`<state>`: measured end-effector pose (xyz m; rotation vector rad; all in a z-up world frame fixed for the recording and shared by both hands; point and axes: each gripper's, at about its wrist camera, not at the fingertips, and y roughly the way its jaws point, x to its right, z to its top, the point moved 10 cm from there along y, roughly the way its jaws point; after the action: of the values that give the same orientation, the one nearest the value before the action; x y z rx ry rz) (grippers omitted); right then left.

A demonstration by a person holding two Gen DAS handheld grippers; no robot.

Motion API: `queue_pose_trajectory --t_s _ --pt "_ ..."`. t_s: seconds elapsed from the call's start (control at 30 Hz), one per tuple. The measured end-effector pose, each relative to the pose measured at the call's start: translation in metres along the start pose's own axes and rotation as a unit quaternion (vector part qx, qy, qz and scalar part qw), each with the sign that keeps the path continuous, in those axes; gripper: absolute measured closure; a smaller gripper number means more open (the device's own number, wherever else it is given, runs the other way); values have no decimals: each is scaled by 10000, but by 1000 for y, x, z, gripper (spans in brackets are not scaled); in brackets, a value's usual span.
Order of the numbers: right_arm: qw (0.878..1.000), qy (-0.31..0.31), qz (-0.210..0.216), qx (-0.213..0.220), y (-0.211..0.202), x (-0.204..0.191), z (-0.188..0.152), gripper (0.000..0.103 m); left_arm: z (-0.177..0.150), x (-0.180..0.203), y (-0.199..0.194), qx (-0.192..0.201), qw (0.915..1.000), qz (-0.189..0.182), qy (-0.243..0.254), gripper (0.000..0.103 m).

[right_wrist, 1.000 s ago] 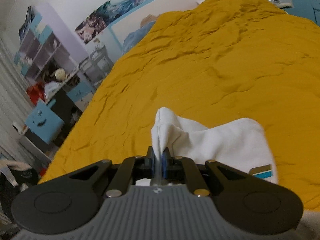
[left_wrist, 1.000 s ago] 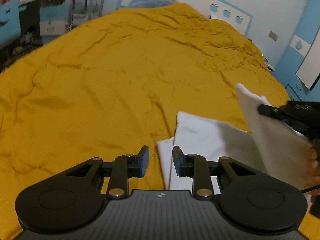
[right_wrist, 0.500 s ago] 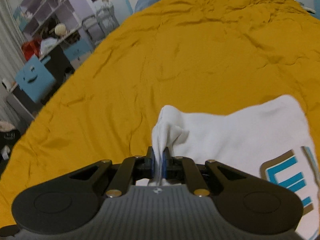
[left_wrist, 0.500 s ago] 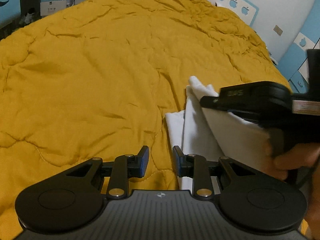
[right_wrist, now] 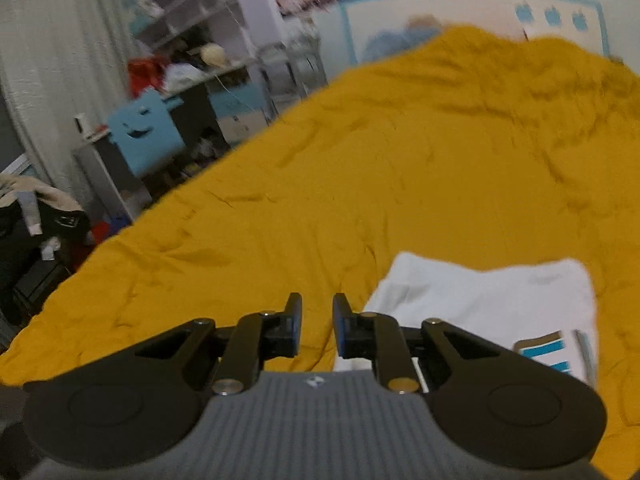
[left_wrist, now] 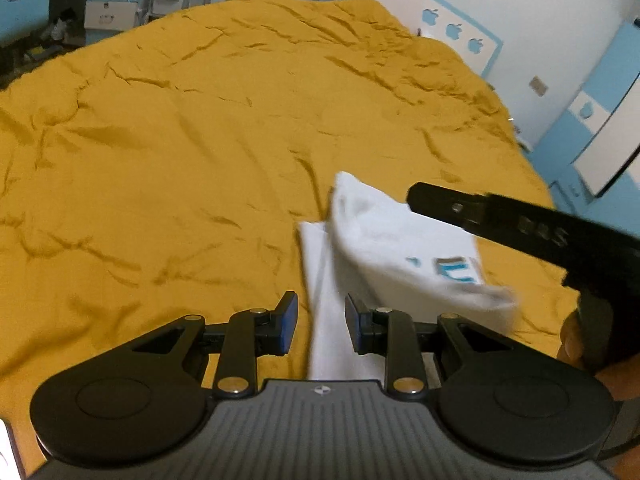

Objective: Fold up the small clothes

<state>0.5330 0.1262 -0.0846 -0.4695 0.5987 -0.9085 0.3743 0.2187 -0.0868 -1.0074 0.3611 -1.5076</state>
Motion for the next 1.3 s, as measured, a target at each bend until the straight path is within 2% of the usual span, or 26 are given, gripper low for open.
queue_pose_trajectory --t_s 0.07,0.13,0.2,0.27,0.33,0.4,0.5,0.63,0.7,0.87,0.97,1.03,1.07,1.13,1.17,1.2,1.23,1.3 --pt "9998 -78 53 148 -27 -1 -4 90 -6 3 -11 10 9996 -234 -164 71" --pt "9996 -55 29 261 -49 0 -9 90 -13 5 -20 28 9980 -522 -356 65" --pt "9994 -3 -61 347 -67 11 -18 87 -21 4 -25 64 9957 -780 -499 52" --pt "9990 1 -256 371 -84 27 -31 86 -29 -1 -27 55 9923 -1015 -714 49" --pt "9983 28 -511 265 -96 47 -52 86 -37 -6 -28 66 9877 -1223 -970 48" --pt "9976 132 -671 107 -104 67 -73 85 -47 -9 -31 93 9815 -1444 -1255 38" --pt "9950 301 -944 -152 -112 98 -106 85 -59 -13 -30 132 9713 -1744 -1611 32" --pt "9905 431 -1225 -453 -122 126 -145 85 -71 -14 -17 0 9634 -1869 -1922 30" --pt "9893 445 -1286 -530 -125 134 -158 80 -73 -12 -5 -82 9612 -1868 -2026 29" --pt "9881 495 -1335 -588 -126 143 -170 78 -66 -1 27 -94 9597 -1843 -2121 29" --pt "9893 399 -1285 -570 -129 139 -173 68 -62 2 51 -240 9599 -1730 -2191 29" --pt "9895 278 -1291 -583 -127 136 -173 66 -58 0 65 -302 9635 -1551 -2160 29" --pt "9894 250 -1301 -592 -127 134 -174 63 -56 -1 70 -316 9639 -1539 -2149 30" --pt "9895 226 -1297 -602 -126 133 -175 60 -54 -1 75 -326 9633 -1593 -2135 40" --pt "9897 221 -1275 -620 -125 133 -176 59 -52 -2 75 -290 9645 -1582 -2095 55" --pt "9900 202 -1237 -643 -123 131 -177 58 -49 -1 73 -232 9669 -1569 -2000 80" --pt "9903 161 -1210 -660 -121 130 -178 57 -46 2 69 -170 9698 -1563 -1865 86" --pt "9904 45 -1192 -693 -116 126 -178 50 -40 11 55 8 9738 -1628 -1588 88"
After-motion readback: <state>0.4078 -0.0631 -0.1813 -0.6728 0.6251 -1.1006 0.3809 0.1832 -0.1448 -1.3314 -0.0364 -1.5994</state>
